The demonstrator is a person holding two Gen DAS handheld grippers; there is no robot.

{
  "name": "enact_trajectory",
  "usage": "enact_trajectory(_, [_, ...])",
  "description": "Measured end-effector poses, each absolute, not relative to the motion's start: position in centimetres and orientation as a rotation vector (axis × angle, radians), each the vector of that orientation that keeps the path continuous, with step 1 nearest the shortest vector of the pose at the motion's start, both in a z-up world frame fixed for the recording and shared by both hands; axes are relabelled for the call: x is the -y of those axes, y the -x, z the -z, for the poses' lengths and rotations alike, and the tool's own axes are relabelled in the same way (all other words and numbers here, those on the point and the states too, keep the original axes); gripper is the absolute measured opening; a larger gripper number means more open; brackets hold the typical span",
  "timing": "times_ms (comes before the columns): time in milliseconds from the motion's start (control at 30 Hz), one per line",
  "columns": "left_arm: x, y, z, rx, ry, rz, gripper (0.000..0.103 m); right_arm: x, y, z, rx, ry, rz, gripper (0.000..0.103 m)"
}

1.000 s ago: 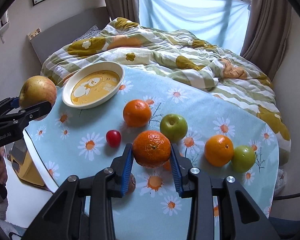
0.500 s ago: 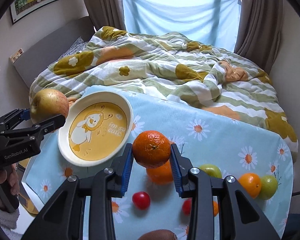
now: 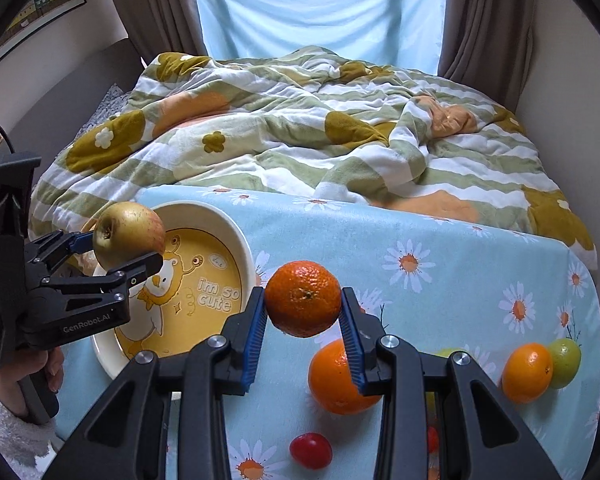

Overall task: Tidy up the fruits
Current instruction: 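Carry the yellow apple into the white bowl with the left gripper while the right gripper grasps a tangerine, then open the left gripper to release the apple while the right gripper places the tangerine in the bowl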

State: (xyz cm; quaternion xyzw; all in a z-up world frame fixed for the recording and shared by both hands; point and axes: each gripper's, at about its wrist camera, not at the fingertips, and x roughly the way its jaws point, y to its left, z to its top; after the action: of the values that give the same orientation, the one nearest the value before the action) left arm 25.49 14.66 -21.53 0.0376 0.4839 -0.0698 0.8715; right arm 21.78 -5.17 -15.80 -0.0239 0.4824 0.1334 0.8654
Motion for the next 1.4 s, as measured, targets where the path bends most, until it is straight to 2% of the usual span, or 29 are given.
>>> enact_trajectory(267, [-14.5, -26.5, 23.3, -1.046, -0.111, 0.167, 0.083, 5.5, -22.2, 16.0, -1.025, 0.023, -0.224, 0.033])
enact_trajectory(333, [-14.5, -26.3, 22.8, -1.023, -0.102, 0.173, 0.090, 5.6, -21.9, 15.8, -1.024, 0.023, -0.216, 0.033])
enact_trajectory(367, [-14.6, -26.2, 22.4, -1.007, -0.092, 0.180, 0.103, 5.7, -21.9, 15.7, -1.024, 0.021, -0.213, 0.033])
enact_trajectory(800, [-16.6, -23.1, 19.2, -0.996, -0.026, 0.114, 0.103, 4.6, -22.7, 14.9, -1.022, 0.059, -0.306, 0.033])
enact_trajectory(1400, [-20.3, -15.7, 19.0, -1.046, 0.114, -0.041, 0.103, -3.4, -24.3, 19.9, -1.036, 0.245, -0.606, 0.033])
